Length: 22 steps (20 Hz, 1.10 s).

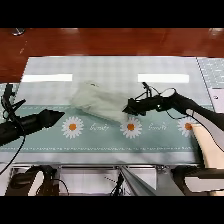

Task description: Fold the shirts.

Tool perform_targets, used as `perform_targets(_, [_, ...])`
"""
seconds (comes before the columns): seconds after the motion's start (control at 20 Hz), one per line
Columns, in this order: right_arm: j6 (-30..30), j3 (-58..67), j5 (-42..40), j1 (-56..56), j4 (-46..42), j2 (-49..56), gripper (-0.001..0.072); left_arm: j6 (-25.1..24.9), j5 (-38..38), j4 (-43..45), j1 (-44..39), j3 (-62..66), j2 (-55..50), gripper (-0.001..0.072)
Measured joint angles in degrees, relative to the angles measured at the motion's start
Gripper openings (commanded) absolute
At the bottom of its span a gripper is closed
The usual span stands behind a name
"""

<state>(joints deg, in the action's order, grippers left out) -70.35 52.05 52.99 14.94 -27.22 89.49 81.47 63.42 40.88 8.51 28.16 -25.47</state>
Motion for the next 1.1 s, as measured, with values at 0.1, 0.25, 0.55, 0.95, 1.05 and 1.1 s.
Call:
perform_targets(0.1, [-0.15,5.35,4.07,0.46,-3.32,0.22,0.0028,0.0,0.0,0.0,0.0,0.0,0.0,0.0019])
perform_targets(0.25, [-4.28,16.22,10.29,0.26,-11.96,-2.34,0.0028,0.0,-0.02,0.02,0.0,0.0,0.0,0.002])
perform_targets(0.55, [-13.7,43.82,26.47,-6.49,-24.79,-5.86,0.0028,0.0,0.0,0.0,0.0,0.0,0.0,0.002])
perform_targets(0.95, [-22.38,62.14,42.93,-29.22,-31.26,-12.57,0.0026,-1.33,0.0,0.0,0.0,0.0,0.0,0.002])
perform_targets(1.05, [-23.23,62.97,46.69,-37.16,-31.65,-14.38,0.0026,-1.4,0.0,0.0,0.0,0.0,0.0,0.0019])
perform_targets(1.1, [-23.45,63.06,48.24,-40.74,-32.15,-15.13,0.0026,-1.51,0.0,0.0,0.0,0.0,0.0,0.002])
